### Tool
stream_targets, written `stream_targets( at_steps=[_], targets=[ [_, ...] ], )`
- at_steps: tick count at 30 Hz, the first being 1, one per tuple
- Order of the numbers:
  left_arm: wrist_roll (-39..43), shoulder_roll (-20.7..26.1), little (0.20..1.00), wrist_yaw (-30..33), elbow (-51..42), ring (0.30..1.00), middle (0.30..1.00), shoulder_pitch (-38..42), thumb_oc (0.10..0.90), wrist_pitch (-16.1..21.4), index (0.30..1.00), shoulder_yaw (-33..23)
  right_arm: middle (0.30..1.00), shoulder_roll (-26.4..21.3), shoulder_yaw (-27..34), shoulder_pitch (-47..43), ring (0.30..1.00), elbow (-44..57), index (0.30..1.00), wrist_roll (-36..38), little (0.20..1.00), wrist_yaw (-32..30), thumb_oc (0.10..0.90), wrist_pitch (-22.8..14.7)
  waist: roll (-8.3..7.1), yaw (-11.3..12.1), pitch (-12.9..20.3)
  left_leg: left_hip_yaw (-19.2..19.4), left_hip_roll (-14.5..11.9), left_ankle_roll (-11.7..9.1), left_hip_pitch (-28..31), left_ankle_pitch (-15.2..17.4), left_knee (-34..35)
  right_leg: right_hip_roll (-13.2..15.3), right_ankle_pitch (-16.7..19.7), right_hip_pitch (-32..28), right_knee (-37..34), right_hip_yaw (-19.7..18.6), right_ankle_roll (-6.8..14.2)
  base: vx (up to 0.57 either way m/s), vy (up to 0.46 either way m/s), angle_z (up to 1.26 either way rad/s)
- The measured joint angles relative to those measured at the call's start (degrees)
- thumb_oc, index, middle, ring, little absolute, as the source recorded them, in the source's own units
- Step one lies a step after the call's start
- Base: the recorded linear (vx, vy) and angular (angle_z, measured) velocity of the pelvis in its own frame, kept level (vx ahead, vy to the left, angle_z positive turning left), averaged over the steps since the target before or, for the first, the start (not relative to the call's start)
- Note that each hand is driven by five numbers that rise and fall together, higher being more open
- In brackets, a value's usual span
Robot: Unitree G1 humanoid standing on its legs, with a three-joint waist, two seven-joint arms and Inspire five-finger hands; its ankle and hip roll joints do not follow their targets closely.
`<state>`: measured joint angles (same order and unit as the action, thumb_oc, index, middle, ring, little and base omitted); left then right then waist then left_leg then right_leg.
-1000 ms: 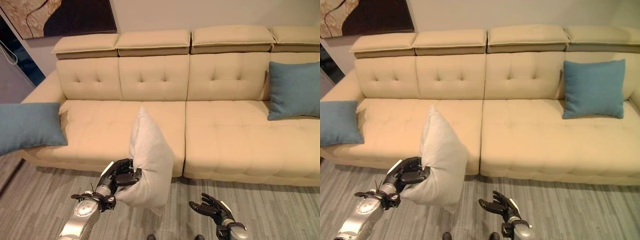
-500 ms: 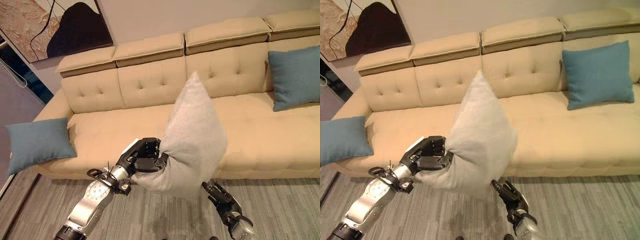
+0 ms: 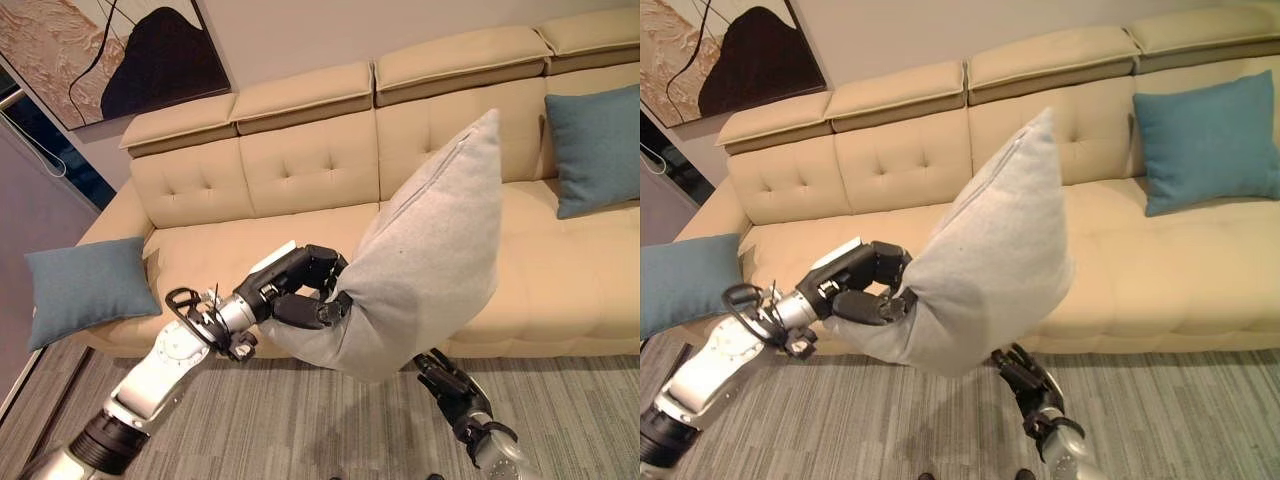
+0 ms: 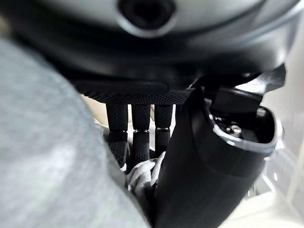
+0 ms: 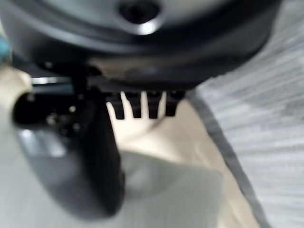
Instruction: Pick up all the scattered cushions and arrange them neatly on the sofa.
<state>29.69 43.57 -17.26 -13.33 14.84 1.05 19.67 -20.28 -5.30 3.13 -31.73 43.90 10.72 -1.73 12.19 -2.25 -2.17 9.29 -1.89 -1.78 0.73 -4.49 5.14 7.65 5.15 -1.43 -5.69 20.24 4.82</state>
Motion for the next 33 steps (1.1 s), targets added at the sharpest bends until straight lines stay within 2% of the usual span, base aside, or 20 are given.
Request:
stream_targets(
  at_steps=[2, 5, 9, 11, 16, 21, 26, 30, 31, 32, 33],
  targets=[
    [0.1, 1.9, 0.3, -0.8, -0.3, 0.3, 0.3, 2.6, 0.4, 0.0, 0.3, 0.0, 0.9, -0.8, -1.3, -0.1, 0.9, 1.8, 0.9, 0.0, 0.9, 1.3, 0.8, 0.1, -0.01, 0.1, 0.0, -0.2, 0.0, 0.0, -0.1, 0.0, 0.0, 0.0, 0.0, -0.1, 0.0, 0.1, 0.0, -0.01, -0.035, 0.04],
    [1.6, 7.4, 0.3, -2.2, -0.8, 0.3, 0.3, 6.7, 0.4, 0.6, 0.3, 0.0, 0.9, -3.3, -4.5, -1.2, 0.9, 3.2, 0.9, -0.1, 0.9, 3.6, 0.8, 0.7, -0.03, 0.2, 0.0, -0.3, 0.0, 0.0, 0.1, 0.0, 0.0, -0.1, 0.0, -0.2, 0.0, 0.1, 0.0, 0.0, 0.0, 0.0],
    [2.3, 14.1, 0.3, -4.9, -3.4, 0.3, 0.3, 10.1, 0.4, 3.6, 0.3, -0.2, 0.9, -3.8, -7.2, -3.3, 0.9, 3.5, 0.9, -0.1, 0.9, 6.5, 0.8, 1.7, -0.03, 1.2, 0.0, -0.3, 0.0, 0.0, 0.1, 0.0, 0.0, -0.1, 0.0, -0.2, 0.0, 0.1, 0.0, 0.0, 0.0, 0.0],
    [2.3, 15.8, 0.3, -5.0, -4.0, 0.3, 0.3, 10.3, 0.4, 5.1, 0.3, -0.8, 0.9, -3.7, -7.8, -3.6, 0.9, 4.2, 0.9, -0.1, 0.9, 6.9, 0.8, 1.9, -0.02, 1.6, 0.0, -0.3, 0.0, 0.0, 0.1, 0.0, 0.0, -0.1, 0.0, -0.3, 0.0, 0.1, 0.0, 0.01, 0.003, 0.02],
    [2.3, 15.0, 0.3, -5.6, -4.8, 0.3, 0.3, 7.2, 0.4, 6.5, 0.3, -8.4, 0.9, -3.1, -7.5, -3.5, 0.9, 10.2, 0.9, 0.0, 0.9, 7.3, 0.8, 2.4, -0.06, 2.9, 0.0, -0.5, 0.0, -0.1, 0.1, 0.0, 0.0, -0.1, 0.0, -0.4, 0.4, 0.3, 0.0, 0.0, 0.0, 0.0],
    [2.4, 9.8, 0.3, -5.5, -4.2, 0.3, 0.3, 1.1, 0.4, 7.7, 0.3, -15.6, 0.9, -1.1, -2.5, -3.5, 0.9, 13.6, 0.9, 0.2, 0.9, 7.0, 0.8, 2.0, -0.25, 3.2, -0.1, -0.8, 0.1, -0.1, 0.2, 0.0, 0.0, -0.1, 0.0, -0.8, 0.4, 1.0, 0.1, 0.01, 0.013, 0.06],
    [2.4, 7.6, 0.3, -4.9, -2.4, 0.3, 0.3, -1.1, 0.4, 7.8, 0.3, -16.4, 0.9, 0.7, -0.4, -3.3, 0.9, 14.1, 0.9, 0.5, 0.9, 5.8, 0.8, 1.6, -0.53, 2.9, -0.1, -0.9, 0.1, -0.1, 0.2, 0.0, 0.0, 0.0, -0.1, -0.8, 0.4, 1.1, 0.1, 0.0, 0.005, 0.01],
    [2.4, 6.7, 0.3, -4.5, -2.4, 0.3, 0.3, -1.6, 0.4, 7.7, 0.3, -16.3, 0.9, 3.0, -1.0, -3.1, 0.9, 14.1, 0.9, 1.5, 0.9, 3.6, 0.8, 1.3, -0.57, 2.9, -0.2, -0.6, 0.1, -0.1, 0.3, 0.0, 0.0, 0.0, 0.0, -0.7, 0.4, 0.7, 0.1, 0.01, 0.009, -0.05],
    [2.4, 6.7, 0.3, -4.5, -2.4, 0.3, 0.3, -1.6, 0.4, 7.7, 0.3, -16.3, 0.54, 3.4, -1.1, -3.1, 0.54, 14.1, 0.54, 1.5, 0.54, 3.5, 0.56, 1.3, -0.57, 2.9, -0.2, -0.6, 0.1, -0.1, 0.4, 0.0, 0.0, 0.0, 0.0, -0.7, 0.4, 0.7, 0.1, 0.0, 0.0, 0.0],
    [2.4, 6.7, 0.3, -4.4, -2.4, 0.3, 0.3, -1.6, 0.4, 7.7, 0.3, -16.3, 0.54, 3.5, -1.2, -3.1, 0.54, 14.1, 0.54, 1.5, 0.54, 3.3, 0.56, 1.3, -0.57, 2.9, -0.2, -0.6, 0.1, -0.1, 0.4, 0.0, 0.0, 0.0, 0.0, -0.7, 0.4, 0.6, 0.1, 0.0, 0.0, 0.0],
    [2.4, 6.7, 0.3, -4.2, -2.5, 0.3, 0.3, -1.6, 0.4, 7.7, 0.3, -16.1, 0.364, 3.6, -1.8, -3.1, 0.364, 14.1, 0.364, 1.6, 0.364, 2.8, 0.442, 1.3, -0.57, 2.9, -0.2, -0.6, 0.1, -0.1, 0.4, 0.0, 0.0, 0.0, 0.0, -0.8, 0.4, 0.6, 0.1, 0.0, 0.0, 0.0]
  ],
)
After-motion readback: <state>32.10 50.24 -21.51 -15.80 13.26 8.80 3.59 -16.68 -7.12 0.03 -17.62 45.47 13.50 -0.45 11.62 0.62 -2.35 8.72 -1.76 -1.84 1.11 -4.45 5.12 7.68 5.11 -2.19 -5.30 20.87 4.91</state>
